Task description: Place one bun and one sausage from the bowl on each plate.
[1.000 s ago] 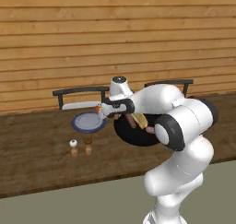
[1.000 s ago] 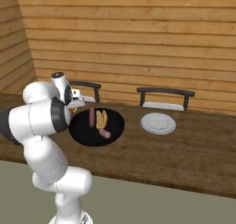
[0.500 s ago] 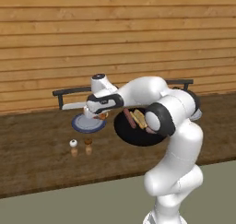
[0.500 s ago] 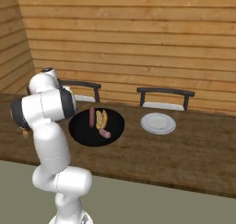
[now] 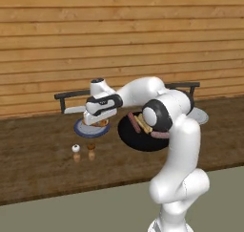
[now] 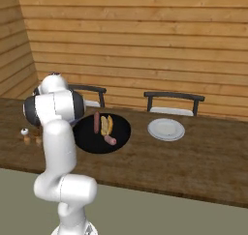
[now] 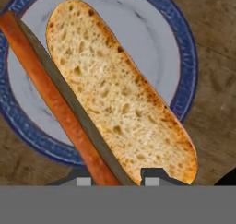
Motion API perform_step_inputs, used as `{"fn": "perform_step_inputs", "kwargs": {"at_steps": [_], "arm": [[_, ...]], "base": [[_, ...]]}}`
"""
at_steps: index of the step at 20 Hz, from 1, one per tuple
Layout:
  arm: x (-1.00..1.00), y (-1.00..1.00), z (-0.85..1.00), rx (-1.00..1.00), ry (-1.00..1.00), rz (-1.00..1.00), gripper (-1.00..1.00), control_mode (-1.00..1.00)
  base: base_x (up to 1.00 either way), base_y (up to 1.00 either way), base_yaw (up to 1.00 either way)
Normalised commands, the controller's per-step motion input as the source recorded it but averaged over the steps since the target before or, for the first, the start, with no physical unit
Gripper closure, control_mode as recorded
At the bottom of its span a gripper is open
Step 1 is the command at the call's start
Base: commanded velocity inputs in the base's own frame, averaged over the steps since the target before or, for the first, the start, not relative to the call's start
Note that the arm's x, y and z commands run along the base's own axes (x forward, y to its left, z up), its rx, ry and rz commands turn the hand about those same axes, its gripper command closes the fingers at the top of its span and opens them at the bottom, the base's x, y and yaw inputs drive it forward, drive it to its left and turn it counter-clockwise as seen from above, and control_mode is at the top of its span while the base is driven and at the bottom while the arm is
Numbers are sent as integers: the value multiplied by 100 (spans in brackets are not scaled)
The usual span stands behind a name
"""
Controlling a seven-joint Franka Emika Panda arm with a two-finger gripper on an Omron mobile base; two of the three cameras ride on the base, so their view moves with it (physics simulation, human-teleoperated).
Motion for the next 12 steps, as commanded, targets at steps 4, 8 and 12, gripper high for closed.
{"fn": "perform_step_inputs", "kwargs": {"at_steps": [4, 8, 12], "arm": [[10, 12, -17, 0, 1, 5, 100, -100], [1, 23, -22, -1, 0, 4, 100, -100], [11, 7, -15, 0, 0, 5, -100, -100]], "base": [[0, 0, 0], [0, 0, 0], [0, 0, 0]]}}
